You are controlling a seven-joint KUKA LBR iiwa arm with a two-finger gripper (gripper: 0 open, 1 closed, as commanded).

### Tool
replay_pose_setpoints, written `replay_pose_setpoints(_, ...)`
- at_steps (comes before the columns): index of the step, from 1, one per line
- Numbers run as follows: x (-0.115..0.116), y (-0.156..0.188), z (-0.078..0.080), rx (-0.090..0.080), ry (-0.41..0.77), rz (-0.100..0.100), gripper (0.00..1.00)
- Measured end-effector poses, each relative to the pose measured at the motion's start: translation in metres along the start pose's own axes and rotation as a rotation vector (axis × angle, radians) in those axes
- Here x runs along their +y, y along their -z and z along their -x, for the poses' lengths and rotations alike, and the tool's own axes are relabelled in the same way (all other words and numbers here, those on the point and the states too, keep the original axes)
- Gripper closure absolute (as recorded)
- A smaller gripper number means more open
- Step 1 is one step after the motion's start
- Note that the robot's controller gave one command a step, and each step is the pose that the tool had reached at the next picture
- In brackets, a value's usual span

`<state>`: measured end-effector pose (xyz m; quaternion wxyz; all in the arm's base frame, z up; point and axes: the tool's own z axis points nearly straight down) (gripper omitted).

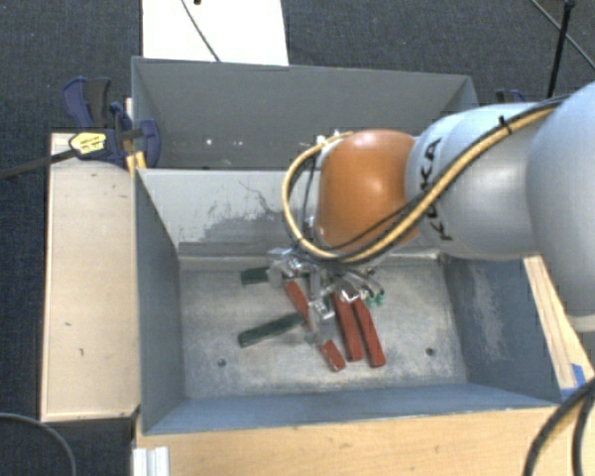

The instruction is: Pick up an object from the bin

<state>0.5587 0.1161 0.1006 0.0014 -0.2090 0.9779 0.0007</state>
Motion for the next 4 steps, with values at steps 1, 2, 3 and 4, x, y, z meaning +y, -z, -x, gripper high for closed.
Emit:
replay_pose_setpoints(1,-0.004,-0.032,-0.008,0.004,-0.050,0.000,0.00)
replay_pose_setpoints(2,-0.004,-0.031,-0.007,0.002,-0.054,0.000,0.00)
replay_pose_setpoints(3,-0.004,-0.031,-0.007,0.002,-0.054,0.000,1.00)
replay_pose_setpoints(4,-0.004,0.064,-0.004,-0.009,-0.060,-0.003,1.00)
